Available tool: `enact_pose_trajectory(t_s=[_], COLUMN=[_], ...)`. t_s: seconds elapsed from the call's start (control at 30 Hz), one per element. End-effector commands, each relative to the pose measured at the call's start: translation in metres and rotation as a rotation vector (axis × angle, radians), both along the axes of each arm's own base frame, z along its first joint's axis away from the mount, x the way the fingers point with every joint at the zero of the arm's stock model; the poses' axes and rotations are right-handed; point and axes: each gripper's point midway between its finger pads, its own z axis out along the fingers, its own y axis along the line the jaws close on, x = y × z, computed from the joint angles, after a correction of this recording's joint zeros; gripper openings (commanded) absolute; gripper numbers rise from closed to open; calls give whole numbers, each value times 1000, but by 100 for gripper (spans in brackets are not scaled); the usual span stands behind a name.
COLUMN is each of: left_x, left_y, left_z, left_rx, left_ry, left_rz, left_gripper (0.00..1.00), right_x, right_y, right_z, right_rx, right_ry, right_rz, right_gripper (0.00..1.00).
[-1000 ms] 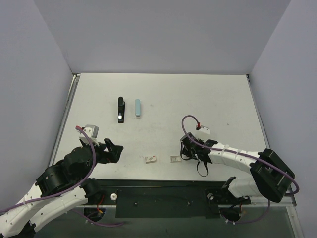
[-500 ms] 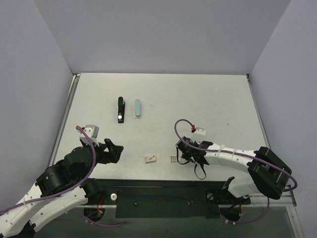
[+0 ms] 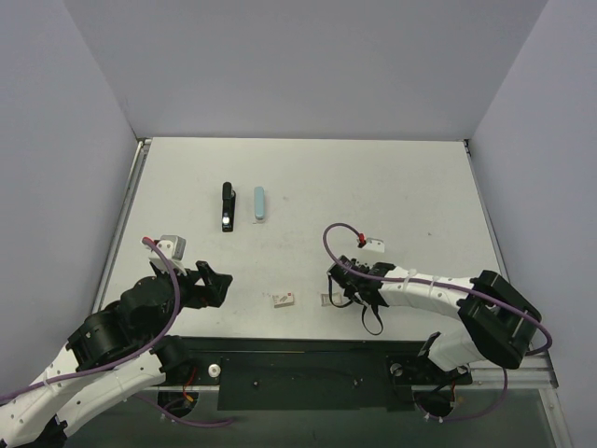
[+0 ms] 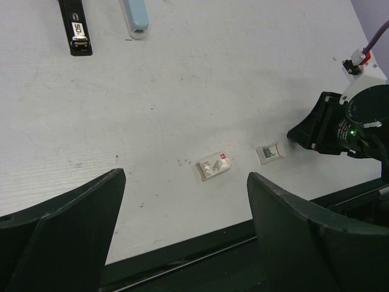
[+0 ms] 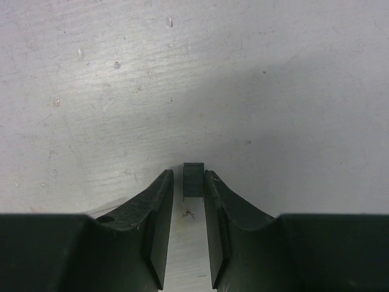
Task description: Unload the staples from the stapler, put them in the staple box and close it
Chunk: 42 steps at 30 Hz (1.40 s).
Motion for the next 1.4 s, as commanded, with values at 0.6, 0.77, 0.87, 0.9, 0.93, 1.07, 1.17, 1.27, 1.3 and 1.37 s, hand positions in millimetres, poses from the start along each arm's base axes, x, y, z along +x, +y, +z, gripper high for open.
enact_pose_trajectory(t_s=[0.6,0.77,0.87,0.9,0.93,1.07,1.17,1.27,1.3,1.37], left_x=[-1,-1,-1,-1,-1,-2,-2,-1,-2,-2], left_y=[0,0,0,0,1,1,0,0,0,1], left_z=[11,11,10,11,11,11,11,11,11,12], left_rx=[-28,-28,-27,-30,-28,-31,-30,-30,-32,-32], left_ry=[-20,-21,-19,-21,-21,-23,-22,-22,-22,-24], left_rz=[-5,-5,-5,-5,-5,-5,-7,-5,-6,-5], left_gripper=[92,92,92,92,92,92,92,92,92,92], right_x=[-10,-11,-12,-12,-12,-13,-12,-12,-12,-11], right_y=[8,21,31,34,38,49,56,60,63,65], right_z=[36,45,48,48,48,45,45,44,44,43], right_rx=[-92,-67,-60,-59,-51,-44,-44,-46,-42,-43], right_ry=[-42,-65,-75,-77,-82,-79,-78,-76,-78,-78], right_rz=[104,137,173,184,196,226,241,253,257,263], right_gripper=[6,6,6,6,7,7,7,7,7,7])
